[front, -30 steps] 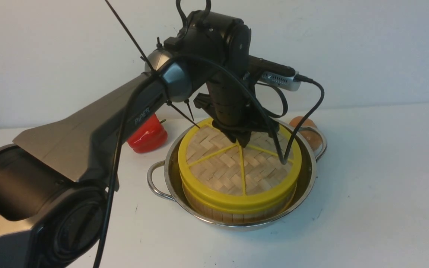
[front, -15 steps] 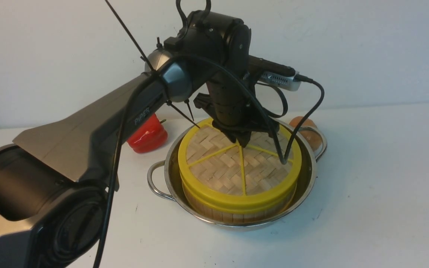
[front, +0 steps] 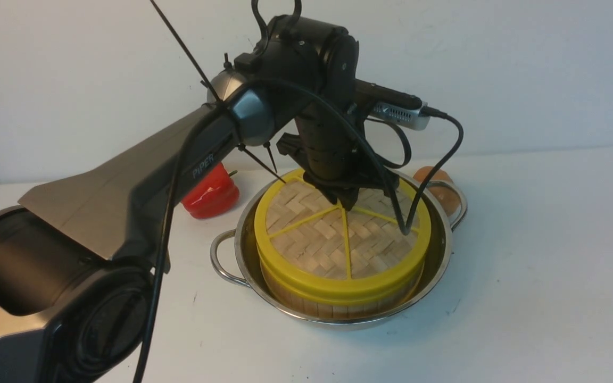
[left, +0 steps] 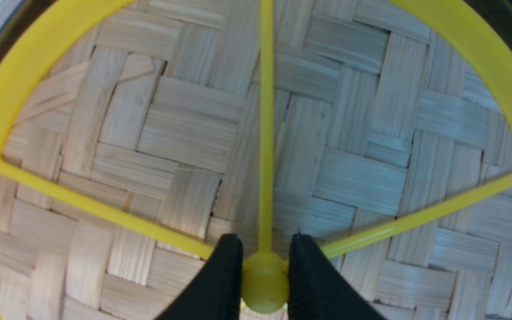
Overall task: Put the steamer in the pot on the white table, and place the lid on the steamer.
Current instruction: 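Place the bamboo steamer lid onto the steamer basket in the pot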
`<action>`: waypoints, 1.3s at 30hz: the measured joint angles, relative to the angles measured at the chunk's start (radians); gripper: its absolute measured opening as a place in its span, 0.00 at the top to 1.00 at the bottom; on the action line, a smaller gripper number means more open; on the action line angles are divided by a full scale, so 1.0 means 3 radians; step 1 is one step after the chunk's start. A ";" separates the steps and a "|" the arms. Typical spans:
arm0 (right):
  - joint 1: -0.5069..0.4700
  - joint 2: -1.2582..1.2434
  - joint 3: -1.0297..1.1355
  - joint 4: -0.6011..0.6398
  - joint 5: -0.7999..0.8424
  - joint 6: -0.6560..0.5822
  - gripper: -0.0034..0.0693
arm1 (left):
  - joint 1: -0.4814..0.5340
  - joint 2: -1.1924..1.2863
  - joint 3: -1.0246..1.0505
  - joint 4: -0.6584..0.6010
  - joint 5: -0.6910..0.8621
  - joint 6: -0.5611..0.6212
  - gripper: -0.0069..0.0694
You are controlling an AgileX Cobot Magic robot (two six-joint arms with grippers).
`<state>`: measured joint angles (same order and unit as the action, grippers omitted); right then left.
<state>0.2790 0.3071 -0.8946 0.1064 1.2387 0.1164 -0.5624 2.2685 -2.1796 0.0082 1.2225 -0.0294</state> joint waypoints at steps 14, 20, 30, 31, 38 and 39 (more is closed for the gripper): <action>0.0000 0.0000 0.0000 0.0000 0.0000 0.0000 0.80 | 0.0000 0.0000 0.0000 0.0000 0.0000 0.0000 0.75; 0.0000 0.0000 0.0000 0.0000 0.0000 -0.0003 0.80 | 0.0000 0.0000 0.0000 0.0000 0.0000 0.0000 0.75; 0.0000 0.0000 0.0000 -0.0003 0.0000 -0.0009 0.79 | 0.0000 0.0000 0.0000 0.0000 0.0000 0.0003 0.72; 0.0000 0.0000 0.0000 -0.0003 0.0000 -0.0009 0.79 | 0.0000 0.0000 0.0000 0.0000 0.0000 0.0003 0.72; 0.0000 0.0000 0.0000 -0.0010 0.0000 -0.0009 0.78 | 0.0000 0.0000 0.0000 0.0000 0.0000 0.0003 0.59; 0.0000 0.0000 0.0000 -0.0010 0.0000 -0.0009 0.78 | 0.0000 0.0000 0.0000 0.0000 0.0000 0.0003 0.58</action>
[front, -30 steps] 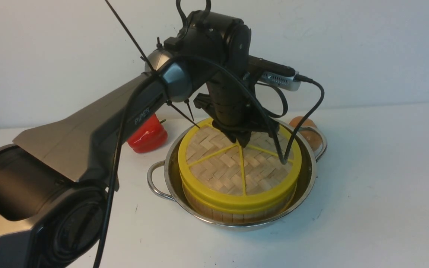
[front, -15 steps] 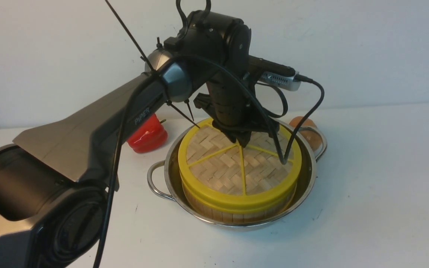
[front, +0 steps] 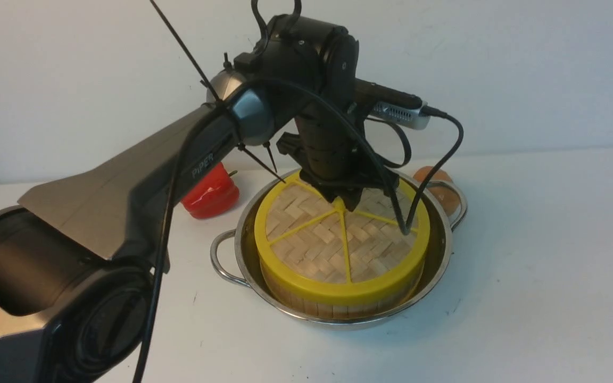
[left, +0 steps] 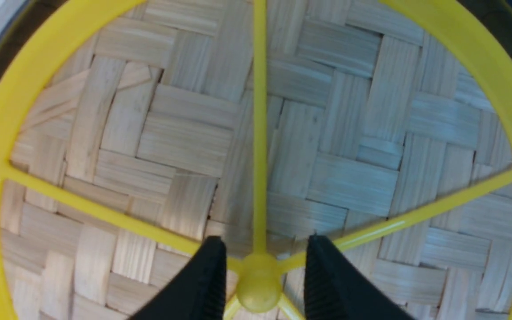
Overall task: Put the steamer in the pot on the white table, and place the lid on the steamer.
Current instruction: 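Place the bamboo steamer lid onto the steamer basket in the pot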
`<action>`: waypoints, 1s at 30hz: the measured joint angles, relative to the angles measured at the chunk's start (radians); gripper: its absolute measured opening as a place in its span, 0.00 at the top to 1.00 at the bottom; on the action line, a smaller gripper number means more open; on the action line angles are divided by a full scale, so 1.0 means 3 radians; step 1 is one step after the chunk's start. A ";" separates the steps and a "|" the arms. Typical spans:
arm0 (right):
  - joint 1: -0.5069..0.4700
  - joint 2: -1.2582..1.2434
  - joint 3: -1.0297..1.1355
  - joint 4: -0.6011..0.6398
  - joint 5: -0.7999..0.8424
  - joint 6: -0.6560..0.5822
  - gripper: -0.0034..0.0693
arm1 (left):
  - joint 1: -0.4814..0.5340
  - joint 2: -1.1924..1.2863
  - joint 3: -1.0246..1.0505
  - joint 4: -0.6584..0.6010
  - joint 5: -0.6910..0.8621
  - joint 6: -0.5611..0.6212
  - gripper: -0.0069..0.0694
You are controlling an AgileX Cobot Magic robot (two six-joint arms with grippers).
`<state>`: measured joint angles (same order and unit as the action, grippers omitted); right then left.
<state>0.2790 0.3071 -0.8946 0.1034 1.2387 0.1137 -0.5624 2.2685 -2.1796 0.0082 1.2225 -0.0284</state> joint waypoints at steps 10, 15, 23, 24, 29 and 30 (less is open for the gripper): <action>0.0000 0.0000 0.0000 0.0000 0.0000 0.0000 0.77 | 0.0000 -0.0052 0.0000 0.0003 0.0000 0.0006 0.56; 0.0000 0.0000 0.0000 0.0000 0.0000 0.0000 0.77 | 0.0000 -0.0199 0.0000 0.0007 0.0003 0.0021 0.56; 0.0000 0.0000 0.0000 -0.0055 0.0000 0.0000 0.77 | 0.0000 -0.0714 0.0000 0.0047 0.0009 0.0028 0.59; 0.0000 0.0000 0.0000 -0.0080 0.0000 0.0000 0.77 | 0.0000 -0.0852 0.0000 0.0066 0.0011 0.0028 0.64; 0.0000 0.0000 0.0000 -0.0161 0.0000 0.0000 0.76 | 0.0000 -0.1329 0.0000 0.0178 0.0013 0.0095 0.84; 0.0000 0.0000 0.0000 -0.0187 0.0000 0.0000 0.76 | 0.0000 -0.1510 0.0000 0.0236 0.0013 0.0095 0.90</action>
<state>0.2790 0.3071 -0.8946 0.0474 1.2387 0.1137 -0.5624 1.8155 -2.1796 0.0791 1.2263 0.0000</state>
